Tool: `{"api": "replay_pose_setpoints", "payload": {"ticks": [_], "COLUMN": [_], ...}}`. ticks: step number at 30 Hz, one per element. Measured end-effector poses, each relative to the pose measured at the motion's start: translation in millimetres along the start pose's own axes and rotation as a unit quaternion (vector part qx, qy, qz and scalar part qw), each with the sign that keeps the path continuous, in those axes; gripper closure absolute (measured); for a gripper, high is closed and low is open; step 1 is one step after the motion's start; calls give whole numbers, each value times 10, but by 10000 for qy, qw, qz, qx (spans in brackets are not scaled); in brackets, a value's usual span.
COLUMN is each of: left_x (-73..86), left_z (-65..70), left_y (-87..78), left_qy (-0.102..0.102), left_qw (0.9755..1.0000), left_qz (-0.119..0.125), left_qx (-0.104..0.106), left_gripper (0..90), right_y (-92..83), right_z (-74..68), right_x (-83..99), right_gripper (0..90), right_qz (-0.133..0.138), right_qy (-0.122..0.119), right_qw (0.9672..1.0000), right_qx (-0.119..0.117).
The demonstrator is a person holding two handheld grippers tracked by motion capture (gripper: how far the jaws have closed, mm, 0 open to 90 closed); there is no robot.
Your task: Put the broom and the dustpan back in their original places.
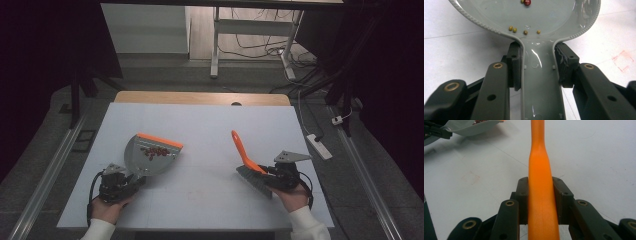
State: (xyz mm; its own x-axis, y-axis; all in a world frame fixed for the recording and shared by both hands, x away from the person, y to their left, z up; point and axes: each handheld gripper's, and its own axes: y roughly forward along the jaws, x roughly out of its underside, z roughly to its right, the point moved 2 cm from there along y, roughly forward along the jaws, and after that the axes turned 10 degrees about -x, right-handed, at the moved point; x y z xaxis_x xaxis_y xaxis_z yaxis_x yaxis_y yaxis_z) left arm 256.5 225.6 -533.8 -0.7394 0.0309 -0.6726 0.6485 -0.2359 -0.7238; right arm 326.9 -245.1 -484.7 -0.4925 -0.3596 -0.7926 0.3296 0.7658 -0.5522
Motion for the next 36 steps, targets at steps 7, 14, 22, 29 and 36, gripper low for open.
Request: {"api": "replay_pose_setpoints", "payload": {"ticks": [7, 14, 22, 29, 36], "left_x": [0, -4, -2, 1, 7], "left_z": [-56, -96, -107, -129, -115], "left_y": [25, 85, 127, 162, 196], "left_qy": [-186, -352, -327, -367, -323], "left_qw": [9996, 9988, 9984, 9981, 9981], "left_qz": [50, -14, -79, -149, -215], "left_qx": [-188, -351, -446, -474, -482], "left_gripper": [608, 608, 608, 607, 606], "right_y": [11, 3, 45, 20, 11], "right_z": [-23, -45, 77, 171, 269], "right_x": [4, 25, 97, 111, 146], "right_gripper": [701, 701, 702, 694, 673], "right_qz": [11, 22, -198, -179, -215], "right_qy": [10, 143, 417, 502, 585], "right_qw": [10000, 9999, 9986, 9978, 9965], "right_qx": [25, 9, 250, 406, 554]}}
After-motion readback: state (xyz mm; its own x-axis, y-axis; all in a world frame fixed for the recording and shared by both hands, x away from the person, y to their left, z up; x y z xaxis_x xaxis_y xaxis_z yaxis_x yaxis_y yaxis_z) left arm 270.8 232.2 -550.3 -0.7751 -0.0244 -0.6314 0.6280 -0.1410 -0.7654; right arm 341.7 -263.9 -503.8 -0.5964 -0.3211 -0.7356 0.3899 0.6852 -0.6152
